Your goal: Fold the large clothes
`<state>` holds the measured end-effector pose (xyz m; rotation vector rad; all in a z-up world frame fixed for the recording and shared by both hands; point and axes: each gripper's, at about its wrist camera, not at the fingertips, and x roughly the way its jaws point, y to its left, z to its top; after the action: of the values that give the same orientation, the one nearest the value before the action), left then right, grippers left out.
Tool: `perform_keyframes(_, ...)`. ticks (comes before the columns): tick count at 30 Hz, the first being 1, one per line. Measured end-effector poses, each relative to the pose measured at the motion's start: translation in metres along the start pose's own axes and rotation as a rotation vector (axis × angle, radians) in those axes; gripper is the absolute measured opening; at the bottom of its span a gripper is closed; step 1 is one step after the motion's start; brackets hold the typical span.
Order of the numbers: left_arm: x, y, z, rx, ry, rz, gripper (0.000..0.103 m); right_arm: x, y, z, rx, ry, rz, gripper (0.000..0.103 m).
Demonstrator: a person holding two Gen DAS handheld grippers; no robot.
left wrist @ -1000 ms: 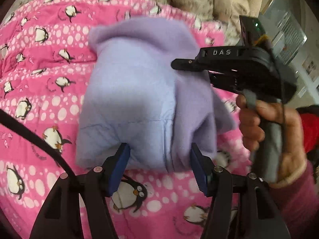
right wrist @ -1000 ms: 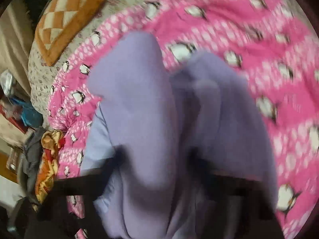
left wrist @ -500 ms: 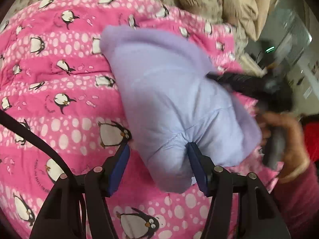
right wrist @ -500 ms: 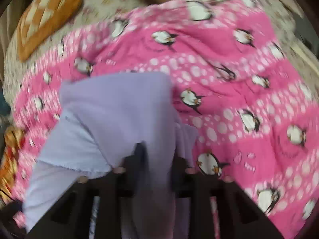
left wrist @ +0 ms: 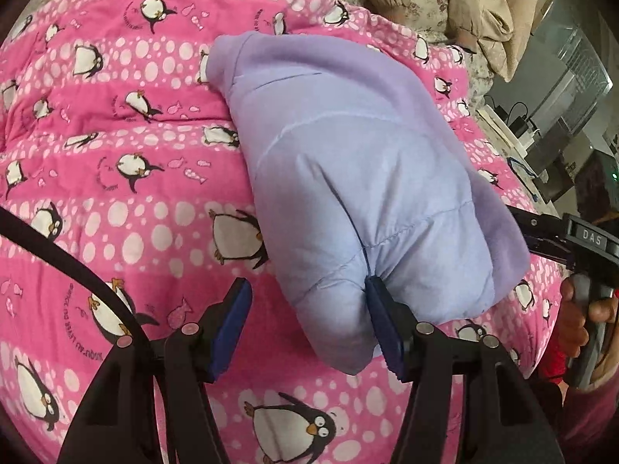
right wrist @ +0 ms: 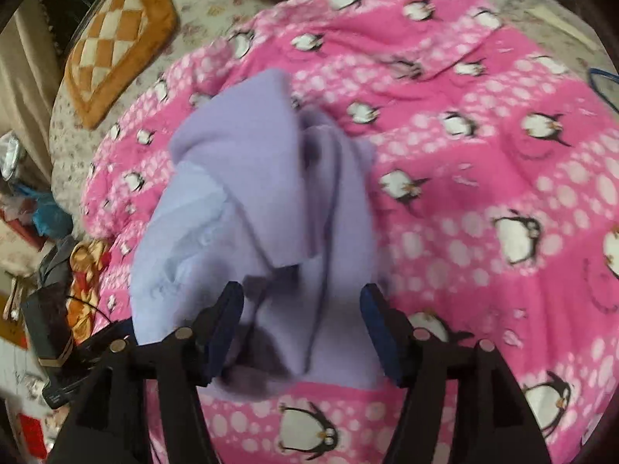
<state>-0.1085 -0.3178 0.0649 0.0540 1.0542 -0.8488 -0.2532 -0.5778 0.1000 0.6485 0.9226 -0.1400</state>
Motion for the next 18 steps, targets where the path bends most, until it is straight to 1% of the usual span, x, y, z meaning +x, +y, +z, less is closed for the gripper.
perform_keyframes(1,0.002,0.001,0.0,-0.007,0.003,-0.003,0.032,0.0,-0.002,-0.001,-0.016,-0.014,-0.008,0.062)
perform_keyframes(2,0.002,0.002,-0.001,-0.014,0.005,-0.006,0.033,0.002,0.0,-0.003,-0.037,-0.013,-0.028,0.053)
perform_keyframes(3,0.003,0.004,-0.001,-0.023,0.006,-0.011,0.033,0.005,0.002,-0.005,-0.062,-0.002,-0.045,0.047)
perform_keyframes(4,0.002,0.004,-0.002,-0.026,0.005,-0.013,0.033,0.013,0.006,-0.006,-0.097,0.025,-0.04,0.041)
perform_keyframes(5,0.002,0.004,-0.003,-0.025,0.003,-0.01,0.033,0.019,0.01,-0.008,-0.121,0.043,-0.029,0.041)
perform_keyframes(6,0.002,0.004,-0.003,-0.019,0.002,-0.006,0.033,0.027,0.013,-0.009,-0.149,0.055,-0.051,0.041)
perform_keyframes(7,0.002,0.004,-0.003,-0.016,0.002,-0.004,0.033,0.032,0.015,-0.009,-0.167,0.06,-0.096,0.041)
perform_keyframes(8,0.003,0.004,-0.003,-0.014,0.001,-0.003,0.033,0.036,0.016,-0.008,-0.172,0.059,-0.123,0.039)
perform_keyframes(9,0.003,0.005,-0.004,-0.013,0.002,-0.003,0.034,0.039,0.016,-0.007,-0.171,0.054,-0.125,0.035)
perform_keyframes(10,0.003,0.006,-0.004,-0.015,0.003,-0.001,0.035,0.04,0.018,-0.005,-0.181,0.046,-0.11,0.006)
perform_keyframes(11,0.004,0.006,-0.004,-0.019,0.005,-0.001,0.036,0.04,0.023,-0.003,-0.208,0.033,-0.12,0.005)
perform_keyframes(12,0.004,0.006,-0.003,-0.021,0.007,0.0,0.036,0.036,0.029,0.0,-0.241,0.014,-0.15,0.005)
perform_keyframes(13,0.004,0.005,-0.003,-0.021,0.008,0.002,0.036,0.028,0.037,0.002,-0.291,-0.029,-0.186,0.005)
perform_keyframes(14,0.005,0.005,-0.004,-0.021,0.007,0.002,0.036,0.015,0.045,0.006,-0.34,-0.099,-0.222,0.004)
perform_keyframes(16,0.008,0.002,-0.003,-0.022,0.014,-0.006,0.036,0.004,0.046,0.016,-0.371,-0.197,-0.294,0.004)
perform_keyframes(17,0.01,-0.001,-0.003,-0.022,0.02,-0.008,0.036,0.014,0.036,0.023,-0.351,-0.19,-0.352,0.004)
perform_keyframes(18,0.013,-0.004,-0.004,-0.016,0.028,-0.003,0.036,0.03,0.02,0.027,-0.29,-0.126,-0.351,0.004)
